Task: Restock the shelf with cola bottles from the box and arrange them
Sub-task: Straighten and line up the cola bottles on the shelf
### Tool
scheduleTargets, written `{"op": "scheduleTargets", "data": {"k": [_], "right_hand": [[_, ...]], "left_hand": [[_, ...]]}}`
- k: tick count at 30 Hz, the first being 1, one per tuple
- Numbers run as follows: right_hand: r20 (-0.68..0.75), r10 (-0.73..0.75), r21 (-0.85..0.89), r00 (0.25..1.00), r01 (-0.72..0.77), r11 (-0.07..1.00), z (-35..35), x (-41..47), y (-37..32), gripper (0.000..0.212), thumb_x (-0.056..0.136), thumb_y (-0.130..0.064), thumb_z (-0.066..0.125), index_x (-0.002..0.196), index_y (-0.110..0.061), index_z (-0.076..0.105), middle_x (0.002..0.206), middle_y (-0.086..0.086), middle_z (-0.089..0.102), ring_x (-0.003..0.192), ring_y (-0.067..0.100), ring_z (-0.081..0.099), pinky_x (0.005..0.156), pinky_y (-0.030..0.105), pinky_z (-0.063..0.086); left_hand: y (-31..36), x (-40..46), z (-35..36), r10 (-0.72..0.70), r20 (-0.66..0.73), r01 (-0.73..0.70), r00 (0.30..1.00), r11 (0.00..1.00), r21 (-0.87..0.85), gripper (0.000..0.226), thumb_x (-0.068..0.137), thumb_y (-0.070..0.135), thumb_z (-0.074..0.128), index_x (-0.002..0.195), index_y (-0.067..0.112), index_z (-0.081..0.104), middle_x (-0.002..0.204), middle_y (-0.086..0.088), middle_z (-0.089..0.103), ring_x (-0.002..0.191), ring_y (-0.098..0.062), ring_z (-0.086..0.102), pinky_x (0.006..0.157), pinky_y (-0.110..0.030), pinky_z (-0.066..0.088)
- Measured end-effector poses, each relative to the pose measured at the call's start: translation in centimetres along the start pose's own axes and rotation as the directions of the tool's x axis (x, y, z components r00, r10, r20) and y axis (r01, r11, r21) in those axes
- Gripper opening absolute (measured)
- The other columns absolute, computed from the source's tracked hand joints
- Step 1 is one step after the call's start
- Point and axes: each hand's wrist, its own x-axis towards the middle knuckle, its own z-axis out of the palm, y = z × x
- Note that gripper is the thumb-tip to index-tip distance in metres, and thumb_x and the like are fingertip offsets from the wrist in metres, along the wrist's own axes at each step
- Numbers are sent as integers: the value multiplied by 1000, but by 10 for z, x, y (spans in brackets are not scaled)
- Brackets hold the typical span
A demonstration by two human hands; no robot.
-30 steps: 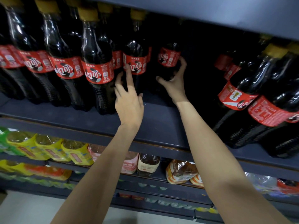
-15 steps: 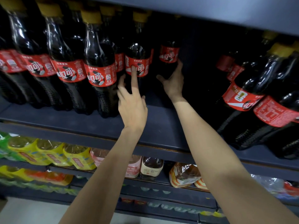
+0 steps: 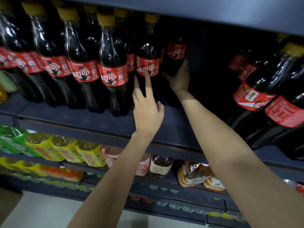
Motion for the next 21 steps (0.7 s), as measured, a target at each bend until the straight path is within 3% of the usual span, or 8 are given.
{"op": "scheduleTargets", "data": {"k": [3,6,9,11,13,16,19,21], "right_hand": [[94,13,10,996,-14,1000,-4,-7,0,89,86,-13,65,151,-8,4,155,13,22,141,24,26,111,29,23],[165,5,-65,986,6,998,-20,-20,-3,78,90,0,52,151,-5,2,158,14,11,145,25,15,112,23,13],[212,-30,-74,977,47,996,-53,-52,-9,65,89,3,49,148,-8,23,156,13,17,145,24,17,115,26,13],[216,-92,16,972,91,996,-82,-87,-10,54,89,-1,54,140,-14,41,150,10,31,139,21,29,115,32,25],[170,-135,65,976,126,990,-115,-128,-6,44,89,-7,57,131,-20,51,139,3,46,128,11,40,109,30,34],[67,-132,29,989,130,991,-161,-182,6,33,92,-11,57,122,-22,58,124,-6,59,117,6,51,101,25,41],[-134,-41,84,990,52,995,-194,-221,23,23,94,-11,54,115,-18,63,109,-7,68,106,3,61,94,25,48],[-351,12,73,936,14,997,-207,-235,34,22,95,-12,54,114,-16,63,105,-5,68,101,5,62,91,26,50]], "left_hand": [[0,-8,-8,16,76,-11,997,998,-62,88,85,8,59,152,22,3,157,-15,6,140,-29,20,75,-16,40],[2,-15,-20,53,107,-50,993,998,-34,78,86,9,59,150,19,16,155,-14,14,139,-28,23,82,-12,32],[10,-21,-33,79,18,-77,997,993,-94,60,87,10,59,143,14,36,146,-10,33,133,-26,34,92,-9,25],[25,-27,-38,105,-45,-114,993,950,-290,45,90,9,55,134,13,47,136,-3,44,126,-19,43,99,-18,37],[44,-34,-36,142,-12,-130,990,864,-486,34,93,8,53,126,12,53,125,1,52,117,-11,51,96,-30,46],[71,-36,-20,188,219,2,957,755,-656,34,92,8,57,126,11,53,120,-1,58,110,-7,57,94,-28,49],[94,-32,6,229,446,145,865,737,-660,56,88,15,65,138,18,40,134,1,49,120,-7,50,100,-25,44],[110,-31,23,263,522,178,812,739,-649,74,84,19,71,144,22,27,143,-1,40,126,-9,43,104,-26,39]]}}
